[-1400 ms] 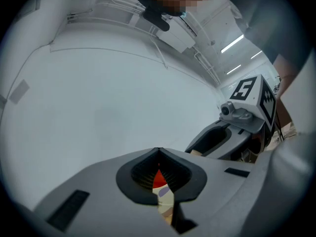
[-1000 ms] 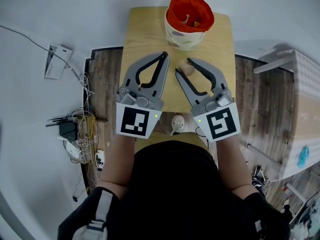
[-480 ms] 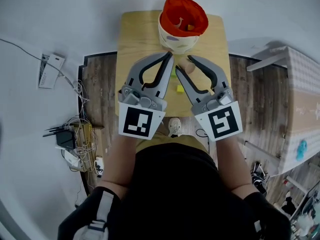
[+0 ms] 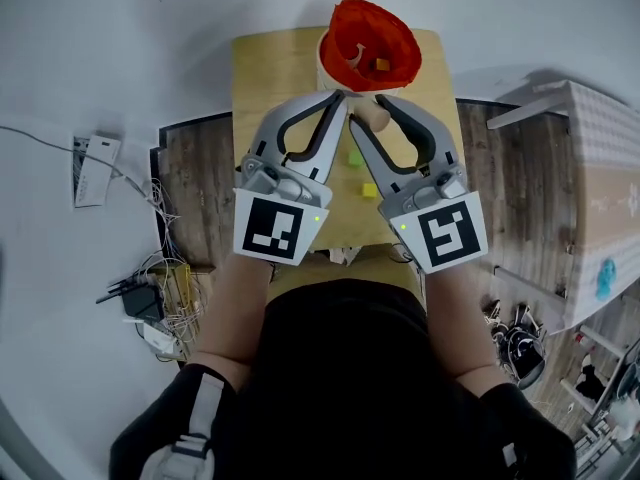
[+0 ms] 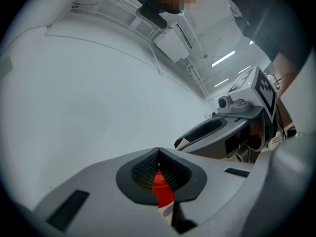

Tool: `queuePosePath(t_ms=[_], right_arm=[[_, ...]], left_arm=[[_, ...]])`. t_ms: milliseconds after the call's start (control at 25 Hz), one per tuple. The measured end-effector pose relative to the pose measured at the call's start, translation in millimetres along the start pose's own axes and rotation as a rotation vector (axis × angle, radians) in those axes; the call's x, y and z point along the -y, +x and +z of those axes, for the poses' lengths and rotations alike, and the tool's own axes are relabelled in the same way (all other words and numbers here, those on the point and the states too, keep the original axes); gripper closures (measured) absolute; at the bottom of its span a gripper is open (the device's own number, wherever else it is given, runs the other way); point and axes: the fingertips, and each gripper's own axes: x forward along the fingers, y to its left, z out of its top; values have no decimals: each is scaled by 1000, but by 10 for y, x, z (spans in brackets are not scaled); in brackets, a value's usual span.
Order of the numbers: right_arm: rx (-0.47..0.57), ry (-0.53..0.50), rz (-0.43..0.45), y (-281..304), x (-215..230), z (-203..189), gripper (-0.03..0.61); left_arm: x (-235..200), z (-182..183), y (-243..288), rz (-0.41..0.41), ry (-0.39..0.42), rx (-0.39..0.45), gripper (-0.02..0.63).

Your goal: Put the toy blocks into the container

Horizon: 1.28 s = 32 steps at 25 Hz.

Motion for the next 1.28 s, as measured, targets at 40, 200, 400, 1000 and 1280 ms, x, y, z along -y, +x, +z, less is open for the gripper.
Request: queuePosePath(t_ms=[40, 200, 400, 1000, 1280], right_arm=[[-2, 0, -6, 12, 14, -6, 422], [-9, 15, -16, 46, 142, -72, 422], [-9, -8, 19, 144, 326, -100, 422], [-202, 37, 123, 969, 1081, -932, 422], [-378, 11, 205, 1170, 1051, -1335, 422]], left_arm=[[-15, -17, 27, -5, 2, -3, 604], [-52, -45, 149, -6, -4, -10, 604], [-106, -8, 338, 11, 31, -27, 604], [-324, -276, 712, 165, -8, -102, 604], [-416, -464, 815, 206, -30, -141, 604]])
